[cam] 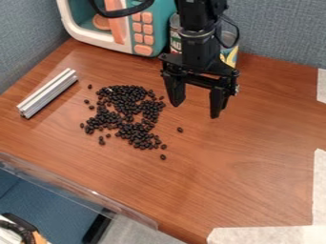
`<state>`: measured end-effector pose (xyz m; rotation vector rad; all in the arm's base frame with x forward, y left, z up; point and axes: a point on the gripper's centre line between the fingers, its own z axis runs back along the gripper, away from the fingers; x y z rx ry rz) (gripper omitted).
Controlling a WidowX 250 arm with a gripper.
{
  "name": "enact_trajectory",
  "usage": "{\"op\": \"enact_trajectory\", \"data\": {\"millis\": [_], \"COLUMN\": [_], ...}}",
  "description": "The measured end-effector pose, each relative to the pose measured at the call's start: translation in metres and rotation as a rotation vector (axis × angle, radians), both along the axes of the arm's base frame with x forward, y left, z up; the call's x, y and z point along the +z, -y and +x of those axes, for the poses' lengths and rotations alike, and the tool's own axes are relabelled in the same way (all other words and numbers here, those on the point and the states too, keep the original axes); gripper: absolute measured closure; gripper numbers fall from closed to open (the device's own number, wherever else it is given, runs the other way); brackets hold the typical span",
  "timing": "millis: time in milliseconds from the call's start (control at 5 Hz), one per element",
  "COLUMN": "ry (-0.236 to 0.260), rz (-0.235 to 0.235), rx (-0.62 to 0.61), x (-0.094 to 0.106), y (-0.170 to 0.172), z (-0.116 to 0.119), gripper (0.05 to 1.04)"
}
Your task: Sweep into pile
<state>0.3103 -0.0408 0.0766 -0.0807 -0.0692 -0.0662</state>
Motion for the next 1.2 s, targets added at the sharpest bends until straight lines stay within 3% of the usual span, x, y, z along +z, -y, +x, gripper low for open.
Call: {"op": "enact_trajectory", "data": {"millis": [200,400,800,1200], "ry": [-0.030,-0.054,0.064,0.076], "rz": [-0.003,-0.017,0.038,0.094], "rx": [-0.006,-0.006,0.019,0.085], "x": [-0.008,-0.009,-0.007,-0.028], "y": [-0.001,-0.042,-0.139,-0.229], "z": [-0.003,-0.011,-0.012,-0.018], "gripper": [0.083,0.083,0.083,0.083]}}
